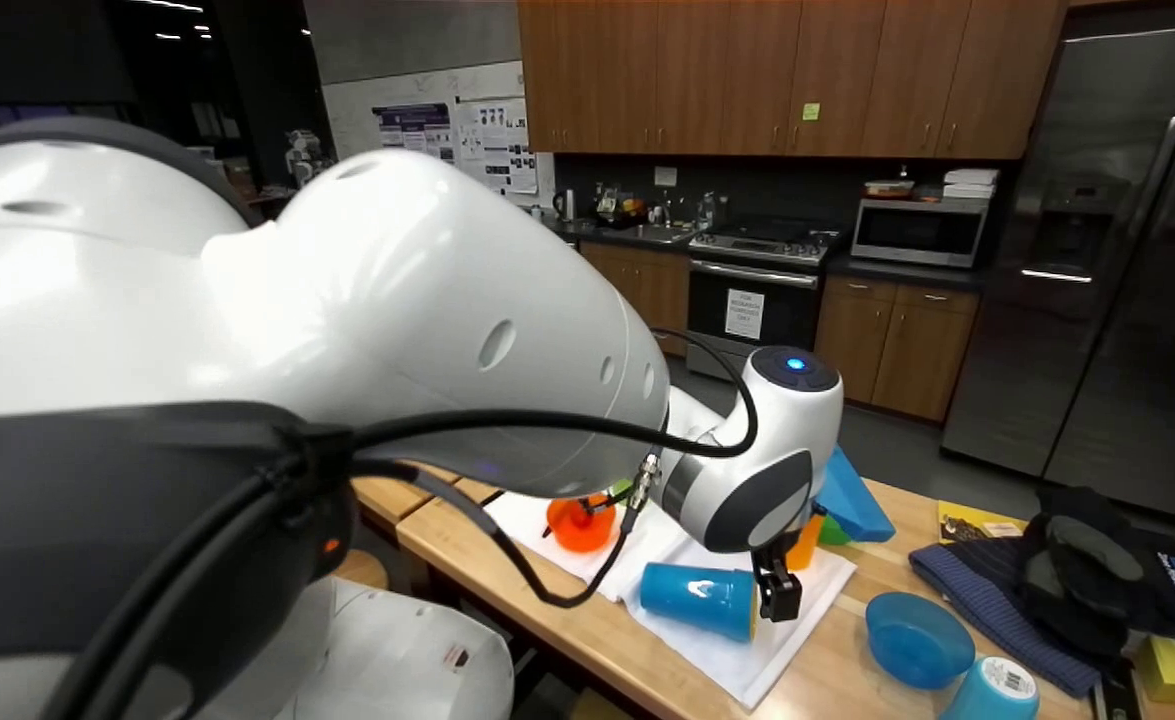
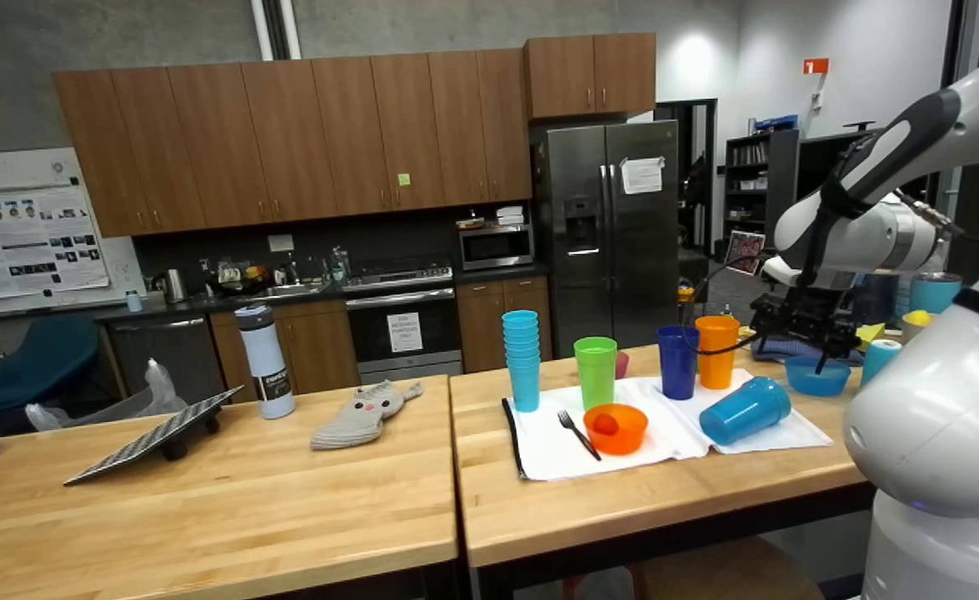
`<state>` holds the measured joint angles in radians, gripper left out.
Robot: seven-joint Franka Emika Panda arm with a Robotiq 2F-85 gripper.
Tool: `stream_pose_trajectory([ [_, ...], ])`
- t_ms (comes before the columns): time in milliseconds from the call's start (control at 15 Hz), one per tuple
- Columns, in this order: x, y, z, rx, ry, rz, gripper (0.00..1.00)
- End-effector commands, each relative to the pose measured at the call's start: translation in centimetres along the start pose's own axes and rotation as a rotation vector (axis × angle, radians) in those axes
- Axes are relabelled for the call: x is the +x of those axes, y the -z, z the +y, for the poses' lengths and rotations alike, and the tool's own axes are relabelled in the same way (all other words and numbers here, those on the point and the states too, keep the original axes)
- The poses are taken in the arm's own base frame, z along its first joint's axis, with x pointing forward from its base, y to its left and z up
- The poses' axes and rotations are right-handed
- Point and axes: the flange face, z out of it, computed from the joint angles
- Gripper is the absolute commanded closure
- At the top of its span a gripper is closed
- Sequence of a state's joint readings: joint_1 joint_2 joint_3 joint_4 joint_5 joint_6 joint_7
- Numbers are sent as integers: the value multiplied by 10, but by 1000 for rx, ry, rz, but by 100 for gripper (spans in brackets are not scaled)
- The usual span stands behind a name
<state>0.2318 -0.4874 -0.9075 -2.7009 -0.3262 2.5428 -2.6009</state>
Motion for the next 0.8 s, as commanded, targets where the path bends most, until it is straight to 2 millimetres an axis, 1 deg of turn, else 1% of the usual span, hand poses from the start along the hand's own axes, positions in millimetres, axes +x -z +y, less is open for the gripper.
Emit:
stream_pose_trajectory([
  [0, 3, -3, -21, 11, 55, 24, 0],
  [200, 1, -11, -35, 37, 150, 27, 0],
  [267, 3, -17, -34, 32, 188, 34, 0],
  [333, 1, -19, -36, 31, 219, 36, 0],
  [533, 2, -30, -38, -24, 278, 35, 0],
  [600, 1, -32, -38, -43, 292, 33, 0],
  [667, -5, -35, -25, -64, 297, 29, 0],
  [733, -5, -39, -25, -93, 301, 23, 0],
])
